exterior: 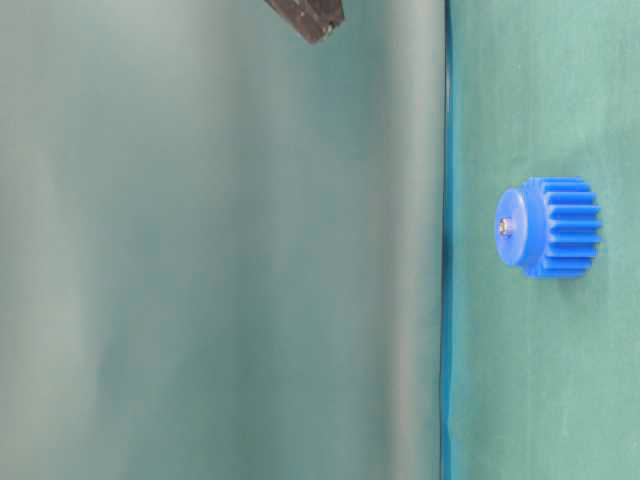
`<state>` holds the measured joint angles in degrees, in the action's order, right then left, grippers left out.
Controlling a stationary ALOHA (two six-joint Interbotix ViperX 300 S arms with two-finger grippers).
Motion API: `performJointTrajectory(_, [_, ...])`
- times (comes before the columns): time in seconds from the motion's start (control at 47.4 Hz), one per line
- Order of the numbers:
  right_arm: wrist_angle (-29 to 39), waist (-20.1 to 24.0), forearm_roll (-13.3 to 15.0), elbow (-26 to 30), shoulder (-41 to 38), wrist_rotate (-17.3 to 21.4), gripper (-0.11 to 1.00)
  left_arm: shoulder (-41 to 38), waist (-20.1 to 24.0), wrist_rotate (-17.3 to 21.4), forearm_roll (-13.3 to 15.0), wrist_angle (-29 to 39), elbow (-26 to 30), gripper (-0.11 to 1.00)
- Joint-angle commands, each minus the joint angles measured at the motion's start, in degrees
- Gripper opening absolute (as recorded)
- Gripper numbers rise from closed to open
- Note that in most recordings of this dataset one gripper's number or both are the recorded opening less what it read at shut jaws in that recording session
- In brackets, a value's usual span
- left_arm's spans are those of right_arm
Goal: Insert the shaft placed at a random location into the center hole of the small gear at another random location.
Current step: 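Open the right gripper and lift it away from the gear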
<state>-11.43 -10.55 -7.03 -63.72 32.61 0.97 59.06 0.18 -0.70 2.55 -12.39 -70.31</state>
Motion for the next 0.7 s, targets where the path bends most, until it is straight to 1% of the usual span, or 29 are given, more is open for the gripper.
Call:
performJointTrajectory(0.0, [0.2,0.1,-0.1,0.4,0.7,0.1,0.78,-0.2,0.0,-0.1,0.1,-0.4,0.4,0.00])
performJointTrajectory(0.675, [0.2,0.1,-0.1,0.4,0.5,0.1,0.78,-0.2,0.0,-0.1,0.1,0.0,0.4,0.00])
